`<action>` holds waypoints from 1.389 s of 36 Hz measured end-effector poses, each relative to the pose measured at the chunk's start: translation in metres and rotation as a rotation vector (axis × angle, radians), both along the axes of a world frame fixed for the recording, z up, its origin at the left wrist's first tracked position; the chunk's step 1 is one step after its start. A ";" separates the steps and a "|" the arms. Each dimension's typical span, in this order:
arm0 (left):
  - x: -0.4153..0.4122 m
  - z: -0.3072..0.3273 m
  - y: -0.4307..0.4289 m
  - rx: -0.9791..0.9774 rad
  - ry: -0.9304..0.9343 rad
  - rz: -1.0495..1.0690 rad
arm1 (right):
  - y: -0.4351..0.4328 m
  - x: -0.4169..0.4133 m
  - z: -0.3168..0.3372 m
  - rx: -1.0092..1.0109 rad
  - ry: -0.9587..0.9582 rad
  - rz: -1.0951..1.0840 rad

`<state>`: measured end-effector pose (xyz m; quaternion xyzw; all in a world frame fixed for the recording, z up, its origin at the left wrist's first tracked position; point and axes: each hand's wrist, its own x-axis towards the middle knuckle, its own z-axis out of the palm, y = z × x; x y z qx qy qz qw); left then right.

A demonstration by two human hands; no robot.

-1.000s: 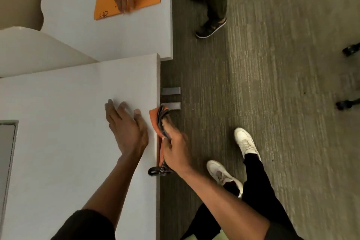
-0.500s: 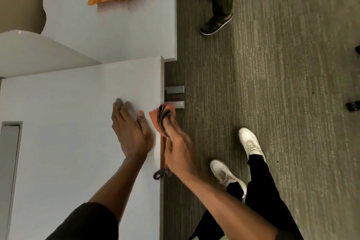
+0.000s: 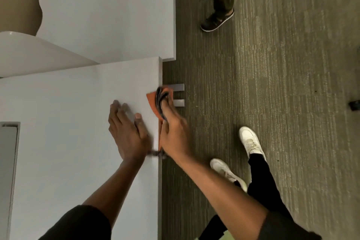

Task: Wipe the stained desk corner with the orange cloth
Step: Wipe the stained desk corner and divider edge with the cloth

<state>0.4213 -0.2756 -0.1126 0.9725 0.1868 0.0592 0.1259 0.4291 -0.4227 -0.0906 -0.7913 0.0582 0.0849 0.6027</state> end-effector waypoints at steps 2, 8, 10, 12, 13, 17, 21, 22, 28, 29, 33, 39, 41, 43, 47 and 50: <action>-0.001 -0.001 0.001 -0.001 -0.002 -0.001 | -0.004 -0.028 0.001 0.038 0.013 0.039; -0.001 -0.003 0.002 -0.010 0.000 0.006 | -0.006 0.013 0.000 0.058 0.039 0.034; -0.001 -0.004 0.002 -0.016 0.003 0.002 | -0.003 0.053 -0.001 0.045 0.048 0.002; -0.001 -0.005 0.003 -0.017 -0.005 0.005 | -0.004 0.092 -0.002 0.045 0.051 -0.026; -0.001 -0.006 0.003 -0.016 -0.009 0.004 | -0.005 0.108 -0.003 0.044 0.052 -0.030; -0.001 -0.007 0.004 -0.016 0.001 0.007 | -0.006 0.121 -0.001 0.016 0.040 -0.021; -0.002 -0.004 0.003 -0.035 0.029 0.009 | -0.003 0.064 0.005 0.036 0.077 0.016; -0.002 -0.003 0.003 -0.045 0.032 0.011 | -0.003 0.048 0.006 0.041 0.083 0.024; 0.000 0.001 0.000 -0.071 0.057 0.041 | -0.007 0.042 0.006 0.138 0.119 0.049; -0.001 0.000 0.000 -0.073 0.064 0.041 | -0.007 0.057 0.005 0.144 0.128 0.042; -0.001 -0.005 0.006 -0.063 0.051 0.030 | -0.009 0.121 0.005 0.146 0.131 0.008; -0.002 -0.009 0.008 -0.047 0.054 0.031 | -0.010 0.099 0.008 0.057 0.115 0.080; -0.002 -0.009 0.007 -0.057 0.065 0.043 | -0.010 0.067 0.011 0.061 0.141 0.102; -0.002 -0.008 0.007 -0.062 0.064 0.050 | -0.012 0.044 0.015 0.077 0.158 0.129; -0.002 -0.007 0.004 -0.067 0.080 0.055 | -0.011 0.058 0.016 0.028 0.061 0.128; -0.002 -0.006 0.004 -0.073 0.086 0.057 | -0.001 0.103 0.014 -0.023 0.004 0.059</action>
